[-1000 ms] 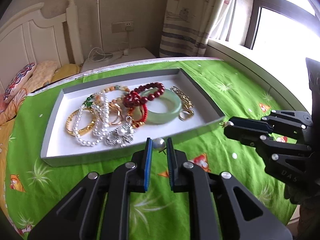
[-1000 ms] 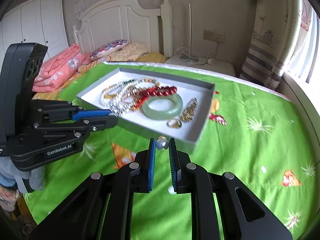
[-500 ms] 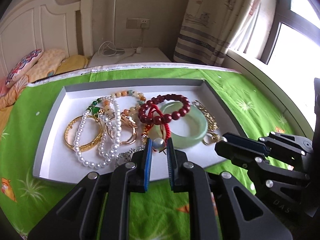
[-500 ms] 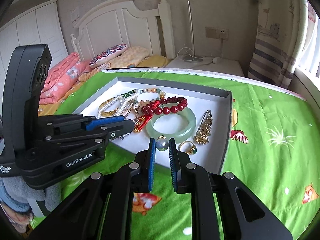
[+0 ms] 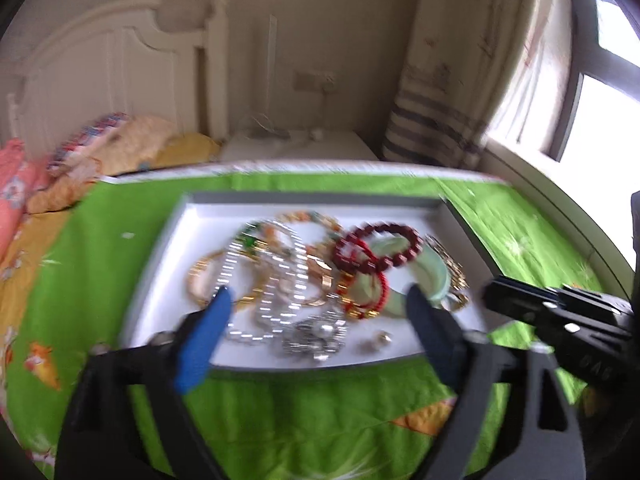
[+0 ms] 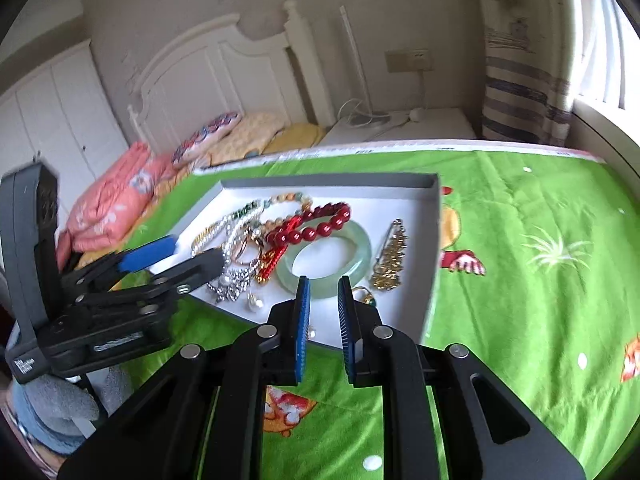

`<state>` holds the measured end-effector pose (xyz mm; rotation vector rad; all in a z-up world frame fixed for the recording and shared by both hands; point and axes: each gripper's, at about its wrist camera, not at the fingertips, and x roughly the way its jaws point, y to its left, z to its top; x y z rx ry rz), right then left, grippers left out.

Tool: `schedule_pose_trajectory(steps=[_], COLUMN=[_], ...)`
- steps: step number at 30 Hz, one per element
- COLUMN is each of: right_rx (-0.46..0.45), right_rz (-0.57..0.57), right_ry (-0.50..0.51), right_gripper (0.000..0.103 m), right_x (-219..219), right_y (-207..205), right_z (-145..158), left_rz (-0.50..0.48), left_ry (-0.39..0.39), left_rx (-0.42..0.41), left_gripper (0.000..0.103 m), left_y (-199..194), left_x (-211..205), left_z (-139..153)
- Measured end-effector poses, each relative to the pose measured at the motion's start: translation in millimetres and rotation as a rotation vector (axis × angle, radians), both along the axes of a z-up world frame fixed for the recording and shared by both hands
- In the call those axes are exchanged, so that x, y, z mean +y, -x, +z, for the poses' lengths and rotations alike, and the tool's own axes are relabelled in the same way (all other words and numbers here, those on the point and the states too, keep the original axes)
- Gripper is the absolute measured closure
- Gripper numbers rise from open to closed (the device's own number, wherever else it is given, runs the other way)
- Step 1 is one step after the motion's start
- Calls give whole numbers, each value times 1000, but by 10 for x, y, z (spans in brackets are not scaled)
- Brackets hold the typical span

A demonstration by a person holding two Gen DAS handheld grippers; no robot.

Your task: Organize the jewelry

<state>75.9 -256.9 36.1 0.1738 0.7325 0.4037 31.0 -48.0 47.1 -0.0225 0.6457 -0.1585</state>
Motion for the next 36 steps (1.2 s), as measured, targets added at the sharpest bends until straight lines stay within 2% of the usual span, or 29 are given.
schedule_pose_trajectory(steps=[1,4,9,14,22,30,36], right_rx=[-2,-2,-42,-53,-12,-36,-17], right_rz=[-14,-51,-104,-141,-212,-200,-212], right_ry=[5,41,133,246,271,289,286], right_gripper=[87,87,81,80,78,78,77], right_x=[-3,62,305,480,419,467,459], right_y=[33,168,394,406,361,378,363], right_z=[10,16,-10,-69,-122,-110,-128], left_rz=[14,46,121,118,97,83,81], left_ry=[-2,-29,-150,-124,-129,-118,-110], left_rx=[-12,-17,-6,-4,10,21,26], left_gripper=[2,2,2,2,2,2,2], left_y=[38,150,294,361,346,334,323], left_x=[31,118,149,207,187,171,179], left_z=[11,10,0,-19,-61,-76,-87])
